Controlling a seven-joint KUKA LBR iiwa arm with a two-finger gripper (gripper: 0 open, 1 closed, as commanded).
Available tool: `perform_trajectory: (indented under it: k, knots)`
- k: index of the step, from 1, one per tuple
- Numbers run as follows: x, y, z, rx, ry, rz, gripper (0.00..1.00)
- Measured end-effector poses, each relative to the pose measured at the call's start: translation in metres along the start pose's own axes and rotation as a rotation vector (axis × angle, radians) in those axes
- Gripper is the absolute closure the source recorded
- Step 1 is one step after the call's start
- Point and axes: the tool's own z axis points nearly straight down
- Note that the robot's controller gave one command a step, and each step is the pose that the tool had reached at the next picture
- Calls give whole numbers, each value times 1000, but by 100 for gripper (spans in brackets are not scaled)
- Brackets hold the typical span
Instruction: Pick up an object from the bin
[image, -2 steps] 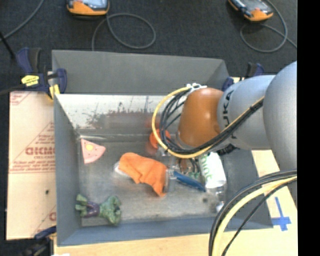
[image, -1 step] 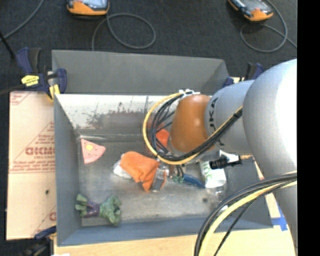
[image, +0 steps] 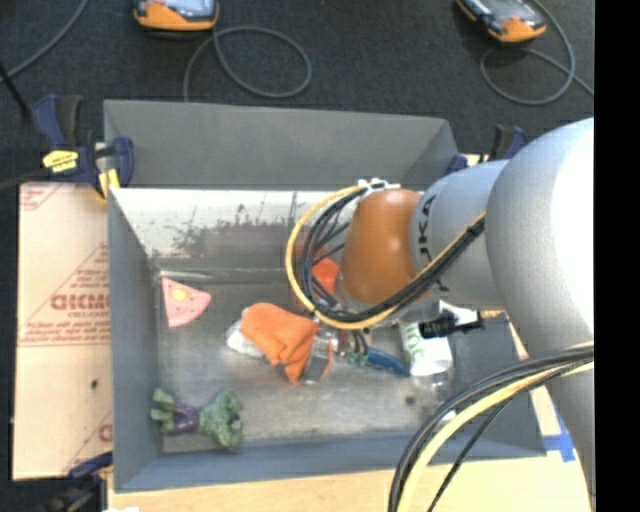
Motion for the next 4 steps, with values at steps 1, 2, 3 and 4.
perform_trajectory:
  k: [1, 2, 3, 4]
  knots:
    - [-6, 10, -52, 1, 5, -4, 0]
    - [-13, 16, -80, -3, -9, -7, 0]
    - [12, 23, -6, -9, -14, 94, 100]
    - [12, 23, -6, -9, -14, 94, 100]
